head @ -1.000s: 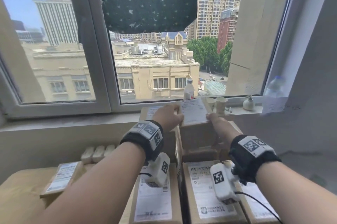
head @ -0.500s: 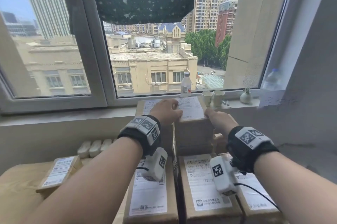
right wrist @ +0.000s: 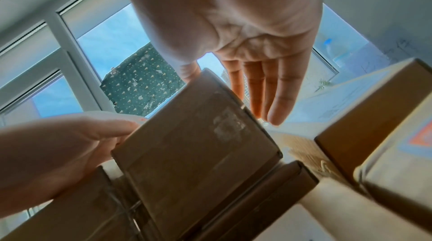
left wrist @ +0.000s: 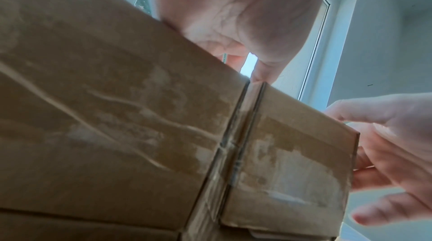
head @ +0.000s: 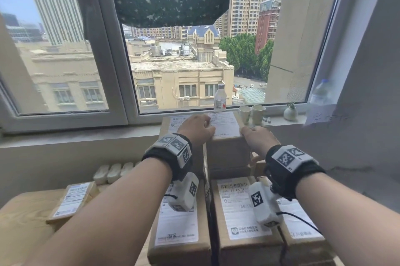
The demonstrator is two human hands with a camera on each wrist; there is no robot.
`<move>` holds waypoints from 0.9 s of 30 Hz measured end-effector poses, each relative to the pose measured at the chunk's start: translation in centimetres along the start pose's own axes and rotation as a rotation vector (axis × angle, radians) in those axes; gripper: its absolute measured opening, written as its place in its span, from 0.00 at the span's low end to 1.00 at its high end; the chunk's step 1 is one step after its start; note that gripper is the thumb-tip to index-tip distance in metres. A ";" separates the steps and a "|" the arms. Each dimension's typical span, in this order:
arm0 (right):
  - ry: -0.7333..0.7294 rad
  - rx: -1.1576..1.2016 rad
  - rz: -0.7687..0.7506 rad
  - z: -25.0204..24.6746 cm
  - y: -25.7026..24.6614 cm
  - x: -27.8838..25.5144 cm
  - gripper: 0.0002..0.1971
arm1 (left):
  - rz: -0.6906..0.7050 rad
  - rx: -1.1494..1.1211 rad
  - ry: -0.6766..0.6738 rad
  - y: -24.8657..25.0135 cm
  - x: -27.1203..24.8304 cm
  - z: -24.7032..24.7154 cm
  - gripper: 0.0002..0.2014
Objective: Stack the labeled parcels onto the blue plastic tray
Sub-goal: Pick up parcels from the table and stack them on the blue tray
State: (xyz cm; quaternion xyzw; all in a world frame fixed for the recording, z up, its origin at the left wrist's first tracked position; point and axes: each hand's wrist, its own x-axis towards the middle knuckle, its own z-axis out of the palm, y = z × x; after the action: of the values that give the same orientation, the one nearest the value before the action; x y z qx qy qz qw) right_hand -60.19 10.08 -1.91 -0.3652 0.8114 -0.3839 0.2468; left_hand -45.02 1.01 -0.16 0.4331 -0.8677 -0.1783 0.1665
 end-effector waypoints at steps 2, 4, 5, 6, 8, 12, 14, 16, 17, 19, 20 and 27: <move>0.040 -0.095 -0.038 -0.3 -0.1 -0.3 0.22 | -0.003 0.000 -0.007 0.2 -0.3 -0.1 0.20; 0.070 -0.165 -0.065 -0.6 -0.3 -1.0 0.24 | -0.010 -0.005 -0.016 0.4 -0.8 -0.3 0.22; 0.083 -0.184 -0.083 -0.7 -0.3 -1.2 0.25 | -0.013 -0.008 -0.018 0.6 -1.0 -0.4 0.23; 0.091 -0.202 -0.098 -0.9 -0.4 -1.6 0.26 | -0.016 -0.011 -0.017 0.8 -1.3 -0.5 0.23; 0.115 -0.243 -0.142 -1.2 -0.5 -2.4 0.25 | -0.019 -0.021 -0.012 1.2 -2.0 -0.9 0.24; 0.165 -0.343 -0.239 -2.2 -0.4 -4.6 0.22 | -0.002 0.007 0.002 2.0 -4.0 -1.7 0.23; 0.205 -0.385 -0.299 -2.6 -0.4 -6.0 0.18 | 0.006 0.019 0.019 2.3 -5.2 -2.0 0.23; 0.226 -0.390 -0.347 -2.9 -0.3 -7.5 0.15 | 0.008 0.043 0.052 2.5 -6.5 -2.1 0.22; 0.229 -0.389 -0.364 -2.9 -0.2 -8.2 0.13 | 0.012 0.048 0.064 2.5 -7.1 -2.1 0.22; 0.219 -0.382 -0.390 -2.8 0.0 -9.5 0.10 | 0.011 0.039 0.074 2.5 -8.2 -1.9 0.21; 0.211 -0.380 -0.405 -2.7 0.1 -10.1 0.10 | 0.001 0.033 0.077 2.4 -8.8 -1.8 0.21; 0.146 -0.406 -0.498 -0.6 1.0 -13.7 0.10 | -0.048 0.043 0.101 1.2 -13.7 -0.9 0.19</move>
State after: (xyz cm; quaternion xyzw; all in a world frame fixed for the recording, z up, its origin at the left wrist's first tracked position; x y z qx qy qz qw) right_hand -52.60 21.51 -0.73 -0.5656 0.7727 -0.2879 0.0088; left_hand -37.67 12.63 -0.71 0.4655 -0.8513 -0.1415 0.1964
